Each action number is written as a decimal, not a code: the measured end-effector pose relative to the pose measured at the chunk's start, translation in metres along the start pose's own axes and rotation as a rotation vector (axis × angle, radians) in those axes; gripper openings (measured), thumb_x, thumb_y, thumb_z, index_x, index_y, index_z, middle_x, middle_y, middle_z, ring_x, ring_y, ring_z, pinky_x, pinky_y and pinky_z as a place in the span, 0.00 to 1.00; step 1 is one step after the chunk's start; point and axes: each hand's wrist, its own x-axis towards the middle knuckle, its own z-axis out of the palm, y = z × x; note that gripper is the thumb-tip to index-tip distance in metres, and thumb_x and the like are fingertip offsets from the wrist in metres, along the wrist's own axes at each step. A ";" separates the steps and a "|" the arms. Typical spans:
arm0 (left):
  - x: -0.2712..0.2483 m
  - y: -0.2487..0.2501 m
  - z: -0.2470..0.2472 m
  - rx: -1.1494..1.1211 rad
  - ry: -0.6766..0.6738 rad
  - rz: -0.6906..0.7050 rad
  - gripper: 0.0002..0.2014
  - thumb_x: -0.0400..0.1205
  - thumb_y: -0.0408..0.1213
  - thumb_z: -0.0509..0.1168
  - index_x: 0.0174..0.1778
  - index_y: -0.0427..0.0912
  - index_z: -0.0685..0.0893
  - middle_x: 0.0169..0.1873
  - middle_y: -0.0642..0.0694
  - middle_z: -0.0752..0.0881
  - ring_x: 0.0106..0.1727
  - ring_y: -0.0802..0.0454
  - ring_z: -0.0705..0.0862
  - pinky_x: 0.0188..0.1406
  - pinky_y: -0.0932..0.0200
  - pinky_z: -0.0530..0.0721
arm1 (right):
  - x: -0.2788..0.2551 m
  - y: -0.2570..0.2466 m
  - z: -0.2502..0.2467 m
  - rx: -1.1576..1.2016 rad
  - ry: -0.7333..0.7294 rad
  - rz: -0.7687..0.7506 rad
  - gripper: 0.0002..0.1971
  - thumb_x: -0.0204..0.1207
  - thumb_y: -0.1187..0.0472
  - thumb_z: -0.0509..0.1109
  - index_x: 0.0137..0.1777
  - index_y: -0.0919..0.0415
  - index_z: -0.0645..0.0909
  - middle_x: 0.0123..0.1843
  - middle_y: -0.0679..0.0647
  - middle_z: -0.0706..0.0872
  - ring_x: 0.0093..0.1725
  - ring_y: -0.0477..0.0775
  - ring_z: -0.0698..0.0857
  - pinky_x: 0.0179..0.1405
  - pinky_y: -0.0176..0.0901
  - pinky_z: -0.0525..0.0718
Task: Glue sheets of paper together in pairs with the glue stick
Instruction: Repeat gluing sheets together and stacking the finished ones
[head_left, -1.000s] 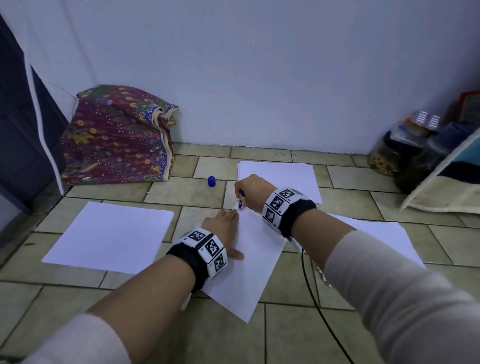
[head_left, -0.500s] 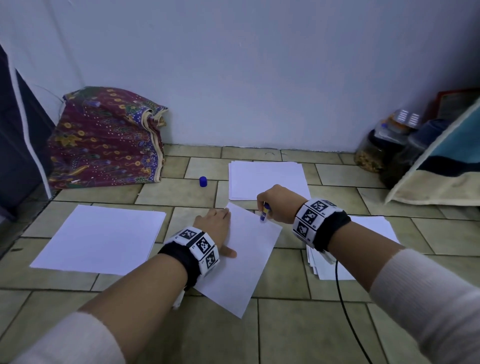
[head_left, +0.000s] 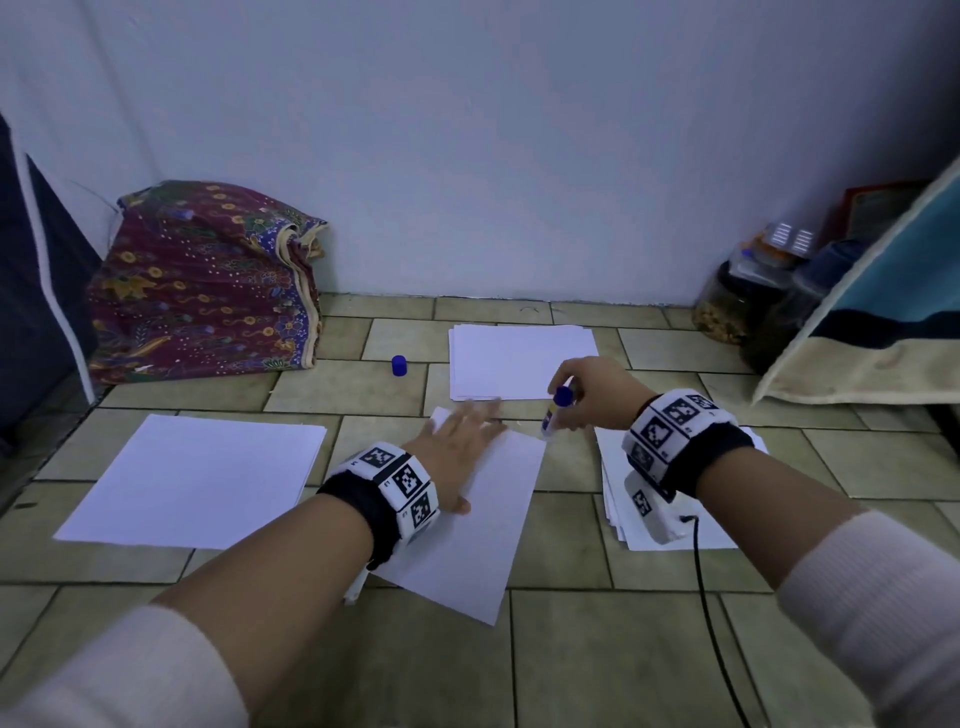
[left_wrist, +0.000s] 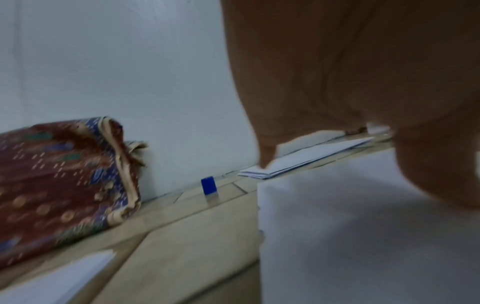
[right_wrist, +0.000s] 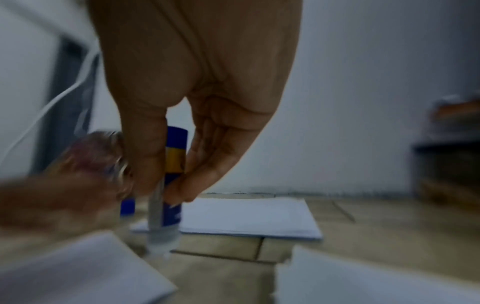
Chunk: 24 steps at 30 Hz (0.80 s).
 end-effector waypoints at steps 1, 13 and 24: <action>0.000 0.001 0.000 0.012 -0.033 0.059 0.47 0.81 0.45 0.68 0.85 0.47 0.41 0.83 0.51 0.33 0.84 0.46 0.37 0.81 0.37 0.55 | 0.000 0.000 -0.001 0.114 0.036 0.032 0.14 0.62 0.66 0.82 0.45 0.63 0.82 0.34 0.57 0.87 0.28 0.51 0.82 0.31 0.40 0.81; -0.002 -0.004 0.001 -0.023 0.012 -0.016 0.43 0.75 0.60 0.69 0.80 0.42 0.61 0.79 0.43 0.61 0.79 0.45 0.59 0.74 0.45 0.68 | 0.028 -0.025 0.038 0.081 0.122 -0.008 0.10 0.68 0.65 0.78 0.47 0.64 0.82 0.48 0.59 0.86 0.45 0.56 0.84 0.48 0.48 0.85; -0.001 -0.005 0.002 -0.133 -0.008 -0.026 0.46 0.76 0.55 0.71 0.83 0.39 0.56 0.83 0.41 0.52 0.83 0.46 0.54 0.77 0.53 0.60 | 0.049 -0.043 0.052 -0.171 0.100 -0.085 0.10 0.73 0.65 0.73 0.53 0.64 0.84 0.54 0.58 0.86 0.55 0.56 0.83 0.44 0.38 0.76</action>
